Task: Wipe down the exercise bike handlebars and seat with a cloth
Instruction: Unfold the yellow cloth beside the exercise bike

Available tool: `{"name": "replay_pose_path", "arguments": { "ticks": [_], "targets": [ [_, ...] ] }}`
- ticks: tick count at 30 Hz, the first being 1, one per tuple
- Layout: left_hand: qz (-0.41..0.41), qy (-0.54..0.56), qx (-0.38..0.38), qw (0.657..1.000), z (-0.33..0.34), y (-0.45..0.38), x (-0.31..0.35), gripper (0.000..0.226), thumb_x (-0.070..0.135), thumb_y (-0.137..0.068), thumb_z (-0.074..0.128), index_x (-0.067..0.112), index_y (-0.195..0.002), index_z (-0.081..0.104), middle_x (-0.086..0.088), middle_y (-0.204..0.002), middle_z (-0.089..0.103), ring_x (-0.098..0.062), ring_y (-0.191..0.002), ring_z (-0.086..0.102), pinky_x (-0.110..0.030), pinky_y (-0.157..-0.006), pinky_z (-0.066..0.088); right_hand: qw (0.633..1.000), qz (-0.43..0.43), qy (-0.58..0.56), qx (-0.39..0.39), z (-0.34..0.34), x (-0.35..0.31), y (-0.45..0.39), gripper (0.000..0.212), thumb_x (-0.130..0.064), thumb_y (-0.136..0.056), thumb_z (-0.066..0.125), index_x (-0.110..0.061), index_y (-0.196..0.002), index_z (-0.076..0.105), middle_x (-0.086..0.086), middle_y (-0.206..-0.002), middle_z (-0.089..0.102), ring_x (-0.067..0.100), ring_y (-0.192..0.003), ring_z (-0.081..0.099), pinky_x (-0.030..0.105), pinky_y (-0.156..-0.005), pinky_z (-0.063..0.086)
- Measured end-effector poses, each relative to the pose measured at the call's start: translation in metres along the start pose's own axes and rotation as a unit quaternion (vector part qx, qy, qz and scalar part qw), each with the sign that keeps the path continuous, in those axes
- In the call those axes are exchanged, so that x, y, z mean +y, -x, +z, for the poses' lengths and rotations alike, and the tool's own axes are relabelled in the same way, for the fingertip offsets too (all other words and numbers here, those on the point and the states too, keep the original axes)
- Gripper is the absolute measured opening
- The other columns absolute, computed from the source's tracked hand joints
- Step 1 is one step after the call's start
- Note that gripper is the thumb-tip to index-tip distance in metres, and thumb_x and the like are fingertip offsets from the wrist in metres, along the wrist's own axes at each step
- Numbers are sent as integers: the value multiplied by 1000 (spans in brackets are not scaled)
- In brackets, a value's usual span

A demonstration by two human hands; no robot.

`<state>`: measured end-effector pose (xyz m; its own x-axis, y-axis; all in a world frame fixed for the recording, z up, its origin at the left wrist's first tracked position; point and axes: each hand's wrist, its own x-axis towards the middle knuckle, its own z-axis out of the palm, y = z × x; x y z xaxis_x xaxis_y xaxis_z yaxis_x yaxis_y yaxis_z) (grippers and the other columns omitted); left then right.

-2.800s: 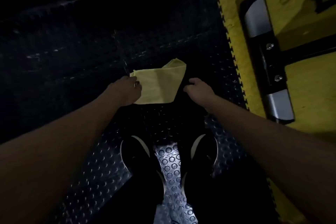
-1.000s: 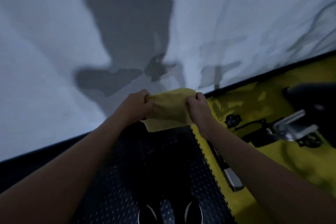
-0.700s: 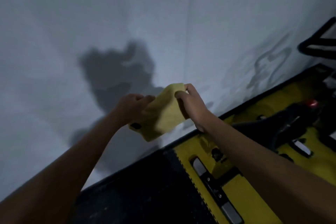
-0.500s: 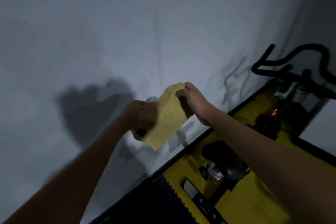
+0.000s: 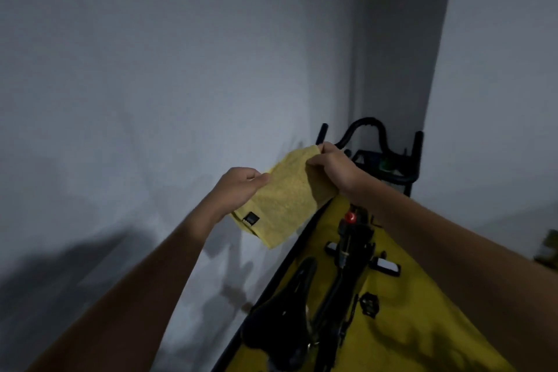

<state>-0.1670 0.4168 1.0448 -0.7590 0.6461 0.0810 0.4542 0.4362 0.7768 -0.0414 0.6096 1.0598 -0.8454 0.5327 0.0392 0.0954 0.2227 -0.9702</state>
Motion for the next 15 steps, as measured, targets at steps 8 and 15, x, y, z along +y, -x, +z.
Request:
{"name": "replay_pose_path", "arguments": {
  "ticks": [8, 15],
  "targets": [
    [92, -31, -5, 995, 115, -116, 109, 41, 45, -99, 56, 7, -93, 70, -5, -70, 56, -14, -66, 53, -27, -62, 37, 998, -1, 43, 50, -170, 22, -61, 25, -18, -102, 50, -8, -125, 51, 11, -119, 57, 27, -106, 56, 42, -90, 47],
    [133, -45, -5, 990, 206, -204, 171, 34, 42, -100, 56, 12, -91, 69, -14, -91, 71, -26, -81, 65, -29, -67, 42, 996, 5, 44, 80, -283, 48, -113, 24, -22, -103, 52, -15, -126, 50, 0, -108, 52, 19, -99, 53, 43, -95, 46]
  ]
}}
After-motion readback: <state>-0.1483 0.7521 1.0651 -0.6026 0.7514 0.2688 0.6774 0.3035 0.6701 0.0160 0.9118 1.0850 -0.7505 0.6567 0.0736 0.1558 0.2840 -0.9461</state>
